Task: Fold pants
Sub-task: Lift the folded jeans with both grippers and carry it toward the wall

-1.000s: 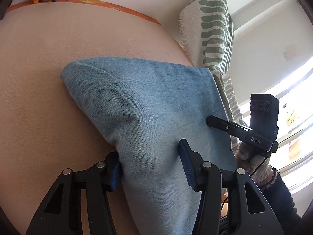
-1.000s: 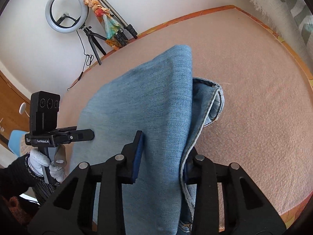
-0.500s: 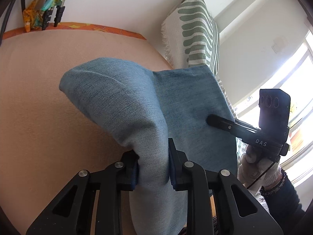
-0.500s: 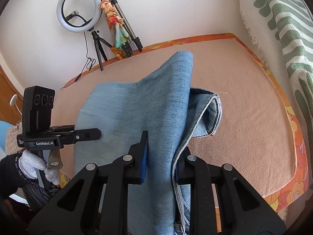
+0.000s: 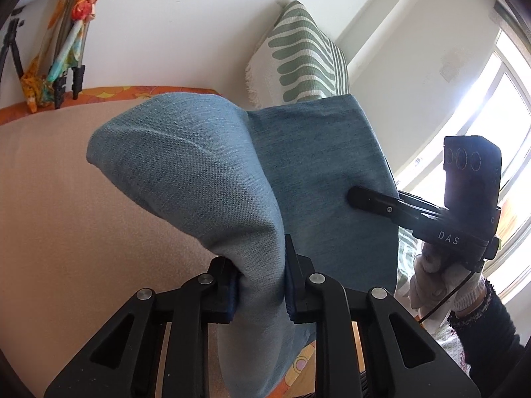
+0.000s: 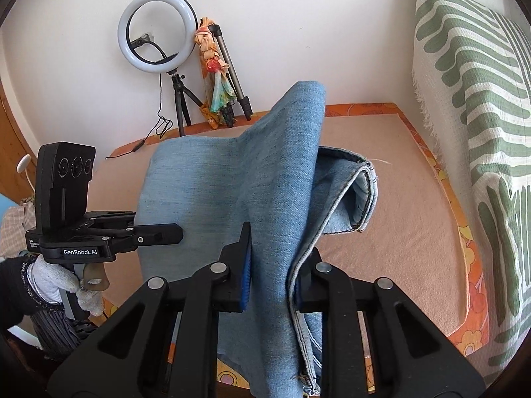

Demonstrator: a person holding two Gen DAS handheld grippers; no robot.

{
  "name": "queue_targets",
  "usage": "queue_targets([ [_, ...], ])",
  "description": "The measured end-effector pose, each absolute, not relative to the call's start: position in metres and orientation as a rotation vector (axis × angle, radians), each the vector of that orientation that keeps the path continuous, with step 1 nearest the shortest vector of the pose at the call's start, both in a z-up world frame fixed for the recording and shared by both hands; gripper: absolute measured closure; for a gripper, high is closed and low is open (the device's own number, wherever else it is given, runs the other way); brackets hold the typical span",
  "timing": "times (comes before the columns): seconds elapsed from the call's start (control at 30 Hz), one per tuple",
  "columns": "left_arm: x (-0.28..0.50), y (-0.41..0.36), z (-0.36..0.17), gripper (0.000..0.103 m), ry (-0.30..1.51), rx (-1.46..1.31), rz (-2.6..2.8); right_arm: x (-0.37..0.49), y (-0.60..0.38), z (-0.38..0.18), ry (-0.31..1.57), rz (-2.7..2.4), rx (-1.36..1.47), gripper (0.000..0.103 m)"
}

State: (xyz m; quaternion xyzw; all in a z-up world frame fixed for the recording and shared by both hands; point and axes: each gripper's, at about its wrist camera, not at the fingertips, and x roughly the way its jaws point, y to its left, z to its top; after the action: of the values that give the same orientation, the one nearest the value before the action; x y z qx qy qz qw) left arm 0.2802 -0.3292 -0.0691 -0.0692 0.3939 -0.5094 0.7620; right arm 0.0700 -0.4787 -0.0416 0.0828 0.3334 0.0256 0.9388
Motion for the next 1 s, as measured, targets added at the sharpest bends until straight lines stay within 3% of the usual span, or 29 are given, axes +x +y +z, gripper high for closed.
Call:
queue_targets([
  [0.5, 0.351, -0.352, -0.021, 0.084, 0.750, -0.143, -1.078, 0.140, -0.495, 0.017, 0.581, 0.038, 0.117, 0.085],
  [1.0, 0.479, -0.404, -0.023, 0.084, 0.717, -0.163, -1.032, 0.273, -0.554, 0.018, 0.560, 0.030, 0.122, 0.086],
])
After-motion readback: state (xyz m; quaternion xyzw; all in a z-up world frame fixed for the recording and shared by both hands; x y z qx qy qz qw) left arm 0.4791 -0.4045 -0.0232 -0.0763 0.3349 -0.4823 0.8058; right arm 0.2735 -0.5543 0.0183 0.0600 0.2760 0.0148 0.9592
